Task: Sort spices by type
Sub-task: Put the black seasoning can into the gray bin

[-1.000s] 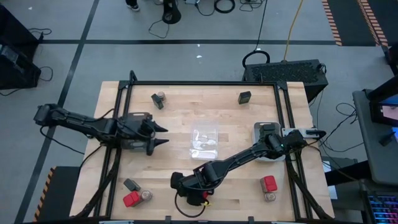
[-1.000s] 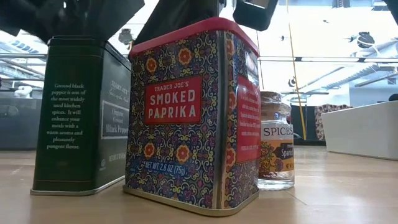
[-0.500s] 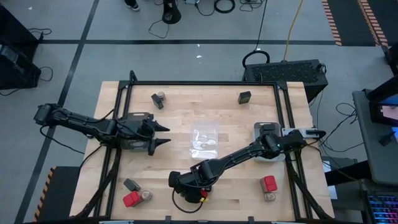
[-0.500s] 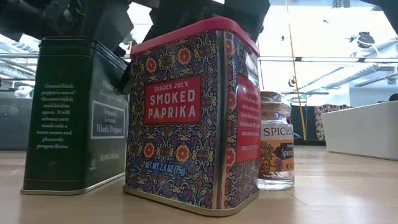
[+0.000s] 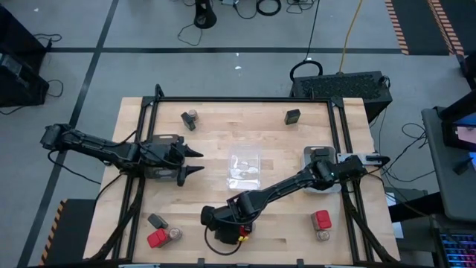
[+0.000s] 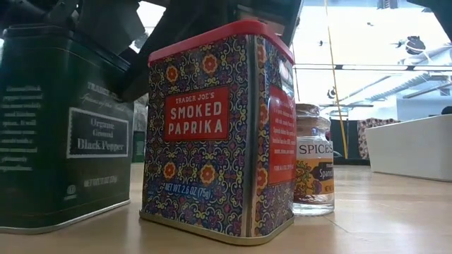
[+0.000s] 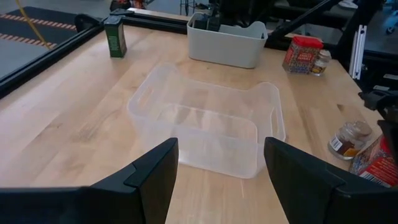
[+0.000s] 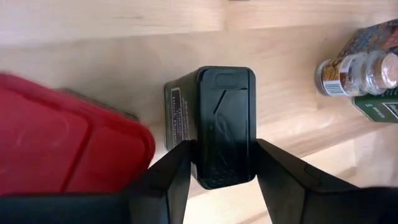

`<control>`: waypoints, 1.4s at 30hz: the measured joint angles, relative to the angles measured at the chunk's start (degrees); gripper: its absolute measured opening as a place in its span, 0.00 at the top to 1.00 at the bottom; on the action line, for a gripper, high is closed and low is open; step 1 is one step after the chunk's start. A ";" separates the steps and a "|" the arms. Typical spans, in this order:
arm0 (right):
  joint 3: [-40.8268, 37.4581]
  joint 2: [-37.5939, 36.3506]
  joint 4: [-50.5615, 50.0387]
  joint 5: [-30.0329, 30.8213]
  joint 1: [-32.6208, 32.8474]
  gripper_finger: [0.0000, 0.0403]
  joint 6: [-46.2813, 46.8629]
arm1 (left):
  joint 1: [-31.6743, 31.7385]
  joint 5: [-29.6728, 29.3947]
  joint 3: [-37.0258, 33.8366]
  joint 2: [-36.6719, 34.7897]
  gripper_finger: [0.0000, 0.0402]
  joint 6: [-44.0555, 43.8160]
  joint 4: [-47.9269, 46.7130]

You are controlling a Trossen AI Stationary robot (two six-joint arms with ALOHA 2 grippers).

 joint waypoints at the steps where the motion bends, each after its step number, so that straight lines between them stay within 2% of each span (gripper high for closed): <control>1: -0.02 0.00 -0.04 0.00 -0.05 0.62 0.56 | 0.00 -0.02 0.00 0.00 0.40 0.00 0.00; 11: -0.02 0.00 -0.16 -0.30 -0.90 0.72 1.06 | 0.00 -0.34 0.00 0.00 0.40 0.04 0.02; 16: 0.30 0.00 -0.49 0.83 -1.05 0.73 1.04 | 0.00 -0.39 0.00 0.00 0.40 0.17 0.02; 22: 6.76 0.20 -10.43 6.38 -1.49 0.74 2.43 | 0.00 -0.39 0.00 0.00 0.40 0.35 0.01; 31: 7.59 -7.01 -18.97 6.25 -4.73 0.74 20.42 | 0.00 -0.46 0.00 -0.02 0.40 0.33 0.04; 39: 7.68 -15.67 -40.30 5.99 -10.63 0.74 41.23 | 0.01 -0.69 0.00 0.00 0.40 0.07 0.02; 42: 5.62 -19.64 -41.33 6.36 -12.76 0.74 46.89 | 0.00 -0.70 0.00 0.00 0.40 0.04 -0.01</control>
